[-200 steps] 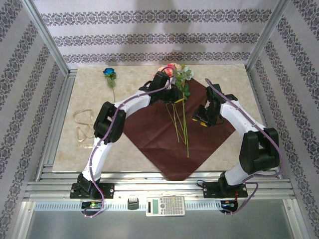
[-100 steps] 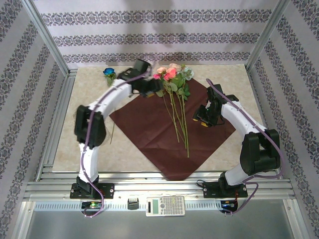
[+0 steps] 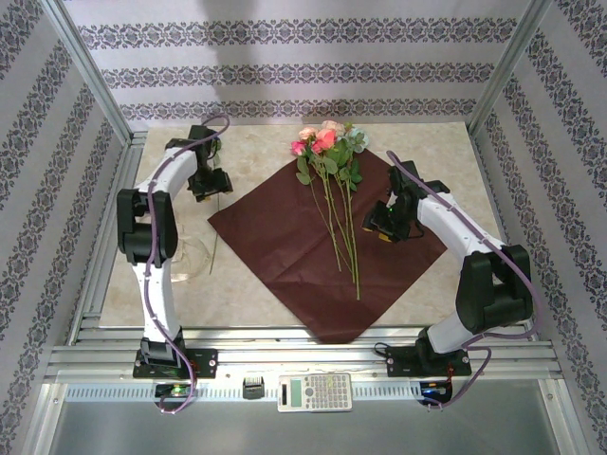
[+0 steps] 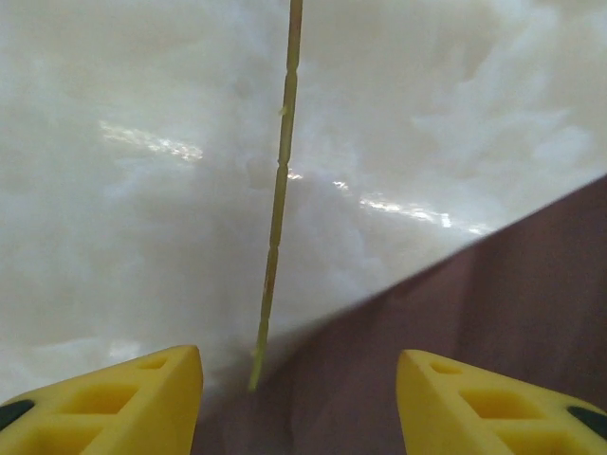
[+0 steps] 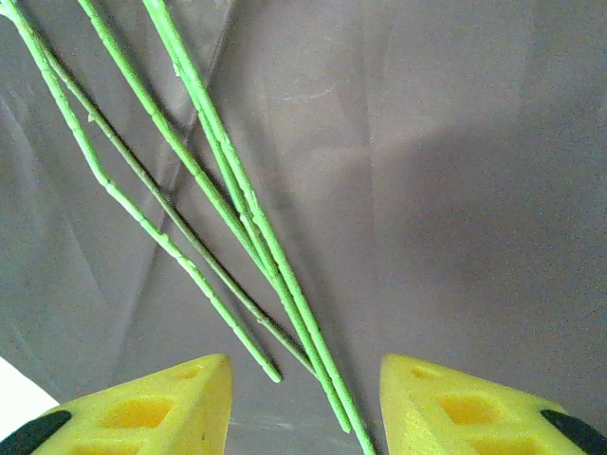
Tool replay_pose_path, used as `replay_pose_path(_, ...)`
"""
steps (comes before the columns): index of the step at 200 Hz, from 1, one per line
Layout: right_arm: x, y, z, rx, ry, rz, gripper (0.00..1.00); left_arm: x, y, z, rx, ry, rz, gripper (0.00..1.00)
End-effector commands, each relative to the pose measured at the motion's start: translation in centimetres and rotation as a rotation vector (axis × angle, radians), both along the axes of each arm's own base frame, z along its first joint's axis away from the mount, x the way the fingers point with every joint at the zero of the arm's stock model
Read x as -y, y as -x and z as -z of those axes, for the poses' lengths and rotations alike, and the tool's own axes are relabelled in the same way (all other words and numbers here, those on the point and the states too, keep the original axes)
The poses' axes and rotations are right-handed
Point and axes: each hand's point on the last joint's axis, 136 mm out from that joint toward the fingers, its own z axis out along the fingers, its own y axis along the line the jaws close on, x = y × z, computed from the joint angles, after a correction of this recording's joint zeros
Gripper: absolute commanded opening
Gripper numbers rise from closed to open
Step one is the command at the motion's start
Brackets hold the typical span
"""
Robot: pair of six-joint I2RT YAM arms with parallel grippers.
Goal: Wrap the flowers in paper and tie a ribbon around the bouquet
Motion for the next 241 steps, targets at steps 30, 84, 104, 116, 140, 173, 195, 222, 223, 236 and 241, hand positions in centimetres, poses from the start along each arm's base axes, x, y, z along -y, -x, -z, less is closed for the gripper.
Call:
replay_pose_path(30, 0.3, 0.2, -0.7, 0.0, 0.006, 0.011, 0.46, -1.0, -2.5, 3.0, -0.005, -0.109, 0.11, 0.49)
replay_pose_path(84, 0.6, 0.5, -0.3, -0.011, 0.007, 0.019, 0.46, -3.7, -2.8, 2.1, 0.007, -0.284, 0.152, 0.0)
replay_pose_path(104, 0.4, 0.1, -0.3, -0.011, 0.0, 0.018, 0.46, -4.4, -3.0, -0.9, 0.079, -0.339, 0.137, 0.0)
replay_pose_path(116, 0.3, -0.2, -0.2, -0.012, -0.002, 0.017, 0.46, -4.9, -3.2, -3.8, 0.149, -0.373, 0.113, 0.0)
replay_pose_path(140, 0.0, -0.6, -0.2, -0.01, -0.003, 0.013, 0.46, -5.4, -2.9, -10.8, 0.306, -0.389, 0.015, 0.0)
replay_pose_path(173, -0.5, -1.1, -0.1, -0.008, -0.009, 0.008, 0.46, -1.9, -2.9, -18.2, 0.562, -0.133, -0.035, 0.0)
replay_pose_path(195, -0.7, -1.2, -0.1, -0.006, -0.01, 0.002, 0.46, 3.9, -3.5, -21.6, 0.705, 0.23, 0.035, 0.0)
replay_pose_path(222, -0.6, -1.1, -0.1, -0.004, -0.003, 0.007, 0.46, 13.3, -3.2, -24.3, 0.729, 0.617, 0.171, 0.0)
replay_pose_path(223, -0.6, -1.1, -0.1, -0.005, -0.003, 0.007, 0.46, 13.9, -3.1, -24.3, 0.73, 0.624, 0.181, 0.0)
replay_pose_path(236, -0.5, -0.9, -0.1, -0.004, -0.006, 0.012, 0.46, 19.2, -2.4, -24.5, 0.725, 0.696, 0.288, 0.0)
replay_pose_path(241, -0.4, -0.9, -0.2, -0.002, -0.007, 0.013, 0.46, 21.0, -2.3, -24.1, 0.71, 0.716, 0.314, 0.0)
